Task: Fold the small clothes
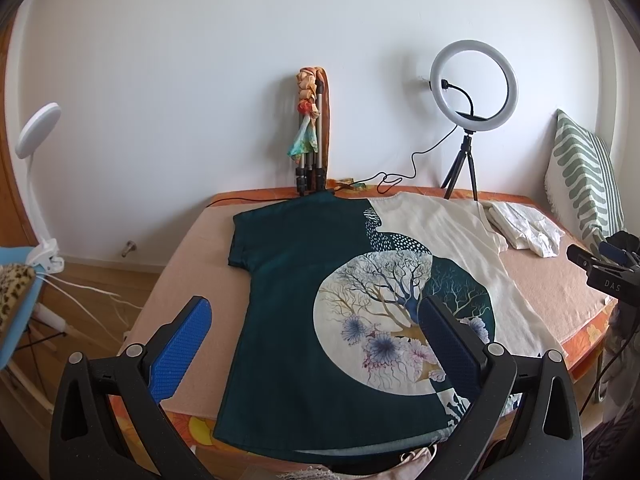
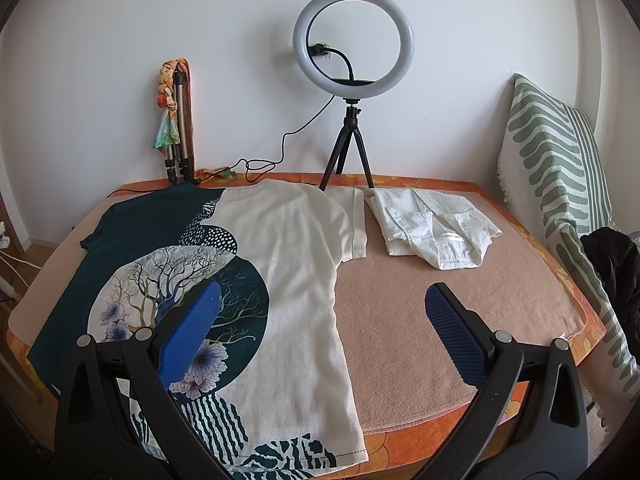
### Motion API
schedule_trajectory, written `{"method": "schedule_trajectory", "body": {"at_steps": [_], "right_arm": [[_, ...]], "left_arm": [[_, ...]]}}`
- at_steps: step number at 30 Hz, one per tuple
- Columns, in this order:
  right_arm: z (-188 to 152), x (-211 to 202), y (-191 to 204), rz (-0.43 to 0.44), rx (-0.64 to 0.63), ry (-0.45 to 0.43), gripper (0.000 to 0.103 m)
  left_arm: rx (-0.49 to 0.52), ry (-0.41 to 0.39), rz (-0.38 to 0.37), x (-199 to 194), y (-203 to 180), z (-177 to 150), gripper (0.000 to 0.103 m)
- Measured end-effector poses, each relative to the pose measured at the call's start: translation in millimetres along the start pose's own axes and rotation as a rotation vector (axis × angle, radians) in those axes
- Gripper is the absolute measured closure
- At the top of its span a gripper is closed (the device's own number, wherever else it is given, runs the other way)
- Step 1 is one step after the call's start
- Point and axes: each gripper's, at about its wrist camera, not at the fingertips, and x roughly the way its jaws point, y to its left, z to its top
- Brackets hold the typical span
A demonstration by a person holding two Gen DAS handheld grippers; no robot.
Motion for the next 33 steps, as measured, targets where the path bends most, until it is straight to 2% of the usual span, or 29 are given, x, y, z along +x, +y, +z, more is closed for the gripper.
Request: {"method": "schedule_trajectory", "body": {"at_steps": [25, 33], "right_arm": [[0.8, 0.2, -0.5, 0.003, 0.002, -0.001, 0.0], [4.0, 2.9, 21.5, 0.023, -0.003, -0.001, 0.0]], "left_arm": [[0.003, -0.002, 0.0, 0.2, -1.4, -2.6, 0.0], [0.003, -0.005, 0.014, 2.9, 6.9, -4.4, 0.0]]}}
